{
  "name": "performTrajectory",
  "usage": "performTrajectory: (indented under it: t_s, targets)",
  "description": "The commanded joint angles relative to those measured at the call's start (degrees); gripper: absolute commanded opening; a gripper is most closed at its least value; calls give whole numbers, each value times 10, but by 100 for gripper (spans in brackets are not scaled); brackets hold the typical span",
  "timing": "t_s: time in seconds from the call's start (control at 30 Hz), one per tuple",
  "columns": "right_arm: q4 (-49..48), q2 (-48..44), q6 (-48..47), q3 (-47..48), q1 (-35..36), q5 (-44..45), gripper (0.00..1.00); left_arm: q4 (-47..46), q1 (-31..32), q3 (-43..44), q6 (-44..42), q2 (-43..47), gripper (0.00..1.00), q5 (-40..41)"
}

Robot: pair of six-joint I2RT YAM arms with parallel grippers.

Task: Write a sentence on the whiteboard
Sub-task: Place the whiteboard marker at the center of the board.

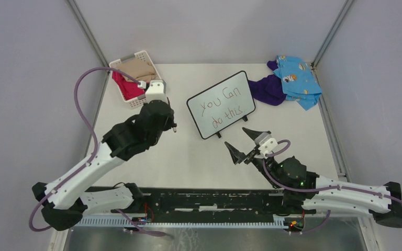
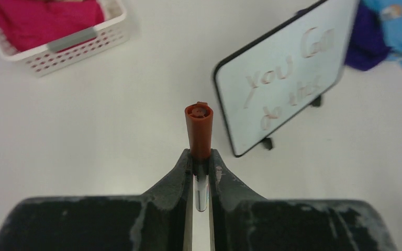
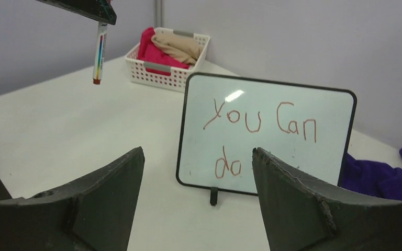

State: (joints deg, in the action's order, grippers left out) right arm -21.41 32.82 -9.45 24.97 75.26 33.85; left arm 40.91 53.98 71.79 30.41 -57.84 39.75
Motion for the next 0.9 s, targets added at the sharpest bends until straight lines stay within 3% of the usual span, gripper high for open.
performTrajectory:
  t_s: [0.0, 0.1, 0.27, 0.5, 0.87]
  targets:
    - [19, 18, 4, -17, 1, 57, 81, 80, -120, -34, -38, -40, 2, -87]
    - [32, 42, 11, -17, 1, 57, 81, 55, -167, -76, -34, -84, 2, -142]
    - [75, 61, 37, -17, 1, 53, 81, 22, -219, -64, -40, -217, 2, -200]
    - [107, 9, 64, -46, 1, 62, 80, -9, -269, -34, -57, -361, 2, -227]
    - [111, -38, 58, -52, 1, 92, 80, -89, -294, -76, -54, -405, 2, -247]
